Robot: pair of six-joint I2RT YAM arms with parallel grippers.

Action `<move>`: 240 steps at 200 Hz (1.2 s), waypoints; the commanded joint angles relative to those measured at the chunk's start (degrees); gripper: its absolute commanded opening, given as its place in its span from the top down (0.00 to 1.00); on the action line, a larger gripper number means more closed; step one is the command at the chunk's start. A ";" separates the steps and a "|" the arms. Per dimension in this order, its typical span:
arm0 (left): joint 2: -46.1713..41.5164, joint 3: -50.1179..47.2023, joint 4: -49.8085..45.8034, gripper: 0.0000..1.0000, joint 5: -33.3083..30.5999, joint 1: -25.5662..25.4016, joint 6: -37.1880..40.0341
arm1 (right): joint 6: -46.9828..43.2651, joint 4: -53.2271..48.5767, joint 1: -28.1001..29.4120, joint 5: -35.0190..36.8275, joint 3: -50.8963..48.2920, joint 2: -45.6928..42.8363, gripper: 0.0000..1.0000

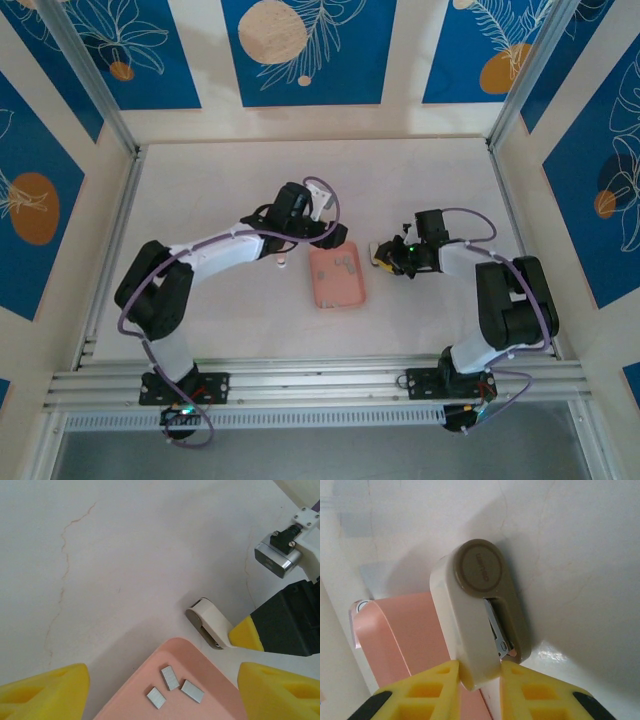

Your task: Load the staples into the stapler

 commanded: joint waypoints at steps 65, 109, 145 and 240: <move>-5.63 -2.79 0.46 0.22 -2.72 1.08 -0.43 | -3.72 -13.70 3.17 8.16 7.21 -8.23 0.56; -8.65 -4.69 0.95 0.21 -4.06 1.64 -0.47 | -6.69 -15.75 5.04 10.10 13.39 -8.47 0.54; -16.91 -9.20 -0.42 0.17 -12.31 3.22 2.41 | -10.97 -14.11 4.99 15.60 15.27 -10.35 0.45; -47.53 -43.43 19.28 0.00 -46.27 13.30 17.50 | -20.99 7.36 -11.59 22.02 0.58 -22.42 0.01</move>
